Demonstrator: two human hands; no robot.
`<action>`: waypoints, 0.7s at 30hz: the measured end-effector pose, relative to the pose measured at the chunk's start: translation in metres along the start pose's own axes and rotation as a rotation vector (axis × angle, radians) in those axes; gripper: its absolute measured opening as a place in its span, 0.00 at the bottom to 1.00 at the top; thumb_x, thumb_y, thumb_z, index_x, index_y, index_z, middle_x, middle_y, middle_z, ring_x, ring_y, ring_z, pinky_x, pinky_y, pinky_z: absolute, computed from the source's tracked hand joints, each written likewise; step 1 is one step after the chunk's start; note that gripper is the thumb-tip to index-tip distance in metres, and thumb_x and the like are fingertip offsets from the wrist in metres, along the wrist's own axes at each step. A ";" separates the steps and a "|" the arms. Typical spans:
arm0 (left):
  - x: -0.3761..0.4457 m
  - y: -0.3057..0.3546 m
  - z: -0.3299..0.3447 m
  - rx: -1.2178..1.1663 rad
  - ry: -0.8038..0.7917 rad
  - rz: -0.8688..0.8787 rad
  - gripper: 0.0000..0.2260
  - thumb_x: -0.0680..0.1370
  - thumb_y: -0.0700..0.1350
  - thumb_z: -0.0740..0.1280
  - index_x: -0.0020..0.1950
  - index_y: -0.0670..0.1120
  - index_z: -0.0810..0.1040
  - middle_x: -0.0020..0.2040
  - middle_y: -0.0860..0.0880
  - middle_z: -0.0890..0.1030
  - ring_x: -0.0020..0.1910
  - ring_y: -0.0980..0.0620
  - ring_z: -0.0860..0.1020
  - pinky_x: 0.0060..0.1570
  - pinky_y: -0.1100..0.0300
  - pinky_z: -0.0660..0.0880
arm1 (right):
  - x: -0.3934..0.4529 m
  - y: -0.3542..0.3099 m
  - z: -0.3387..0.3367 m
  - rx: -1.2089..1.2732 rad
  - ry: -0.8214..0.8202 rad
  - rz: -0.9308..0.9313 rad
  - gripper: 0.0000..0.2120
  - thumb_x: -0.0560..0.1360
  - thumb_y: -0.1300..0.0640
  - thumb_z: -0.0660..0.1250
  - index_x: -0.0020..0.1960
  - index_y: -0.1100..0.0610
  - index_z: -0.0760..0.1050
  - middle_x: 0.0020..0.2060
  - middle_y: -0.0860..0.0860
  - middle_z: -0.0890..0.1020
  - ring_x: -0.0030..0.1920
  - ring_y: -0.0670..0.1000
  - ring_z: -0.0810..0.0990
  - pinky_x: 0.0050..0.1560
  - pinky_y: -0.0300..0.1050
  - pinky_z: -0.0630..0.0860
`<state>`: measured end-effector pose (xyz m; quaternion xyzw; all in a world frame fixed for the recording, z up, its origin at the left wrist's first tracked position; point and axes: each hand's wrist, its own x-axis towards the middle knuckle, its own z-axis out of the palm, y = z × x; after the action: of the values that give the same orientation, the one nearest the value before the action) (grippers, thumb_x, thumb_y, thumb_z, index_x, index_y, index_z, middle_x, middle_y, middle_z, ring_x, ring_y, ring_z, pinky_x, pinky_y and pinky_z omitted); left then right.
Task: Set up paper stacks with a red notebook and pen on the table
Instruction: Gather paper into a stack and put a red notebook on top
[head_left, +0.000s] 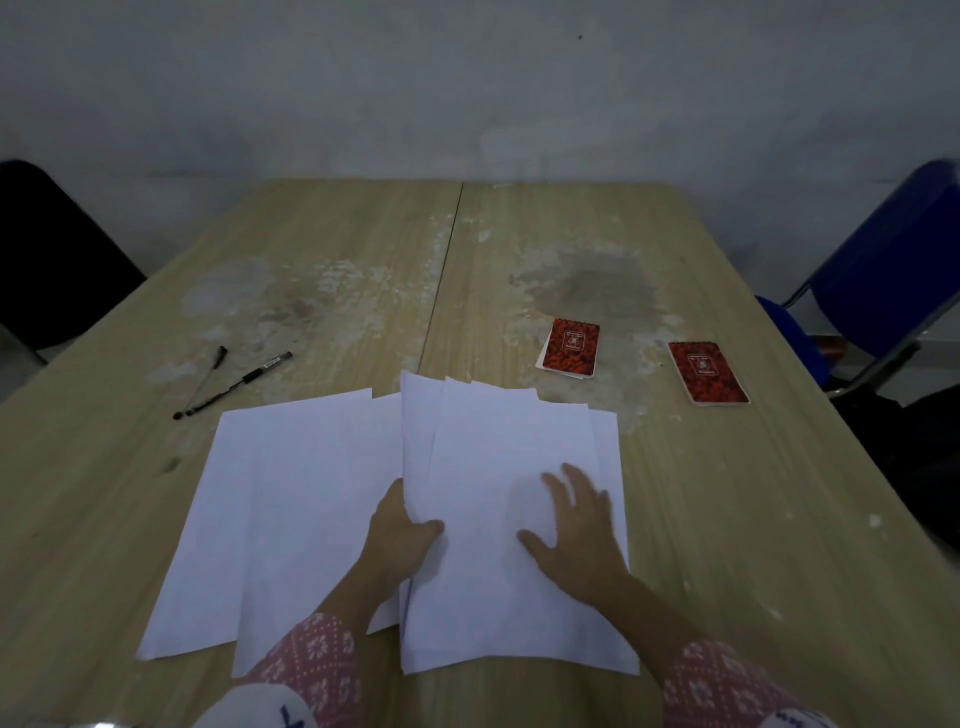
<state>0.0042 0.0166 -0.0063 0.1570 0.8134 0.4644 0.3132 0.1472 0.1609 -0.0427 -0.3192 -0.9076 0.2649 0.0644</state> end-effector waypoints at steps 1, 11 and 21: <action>0.000 0.000 -0.001 -0.023 -0.007 0.006 0.24 0.72 0.35 0.66 0.67 0.42 0.65 0.63 0.44 0.73 0.57 0.47 0.72 0.57 0.54 0.70 | 0.001 0.003 -0.002 0.008 0.053 0.094 0.42 0.66 0.34 0.55 0.73 0.55 0.49 0.75 0.57 0.47 0.75 0.58 0.43 0.73 0.54 0.40; -0.002 0.011 0.008 -0.092 -0.143 0.025 0.20 0.75 0.37 0.62 0.66 0.48 0.66 0.57 0.49 0.73 0.54 0.48 0.72 0.55 0.56 0.70 | 0.007 -0.002 -0.015 0.386 0.039 0.153 0.42 0.69 0.57 0.70 0.73 0.54 0.46 0.73 0.54 0.59 0.72 0.55 0.59 0.69 0.47 0.59; -0.003 0.031 -0.005 -0.239 -0.129 0.116 0.18 0.75 0.40 0.65 0.65 0.49 0.69 0.56 0.49 0.78 0.56 0.46 0.76 0.57 0.50 0.73 | 0.017 -0.004 -0.042 0.800 0.259 0.355 0.39 0.65 0.49 0.73 0.69 0.54 0.58 0.65 0.52 0.71 0.63 0.55 0.72 0.65 0.59 0.70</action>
<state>0.0019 0.0275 0.0231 0.1950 0.7201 0.5640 0.3540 0.1439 0.1872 -0.0053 -0.4505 -0.6496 0.5595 0.2489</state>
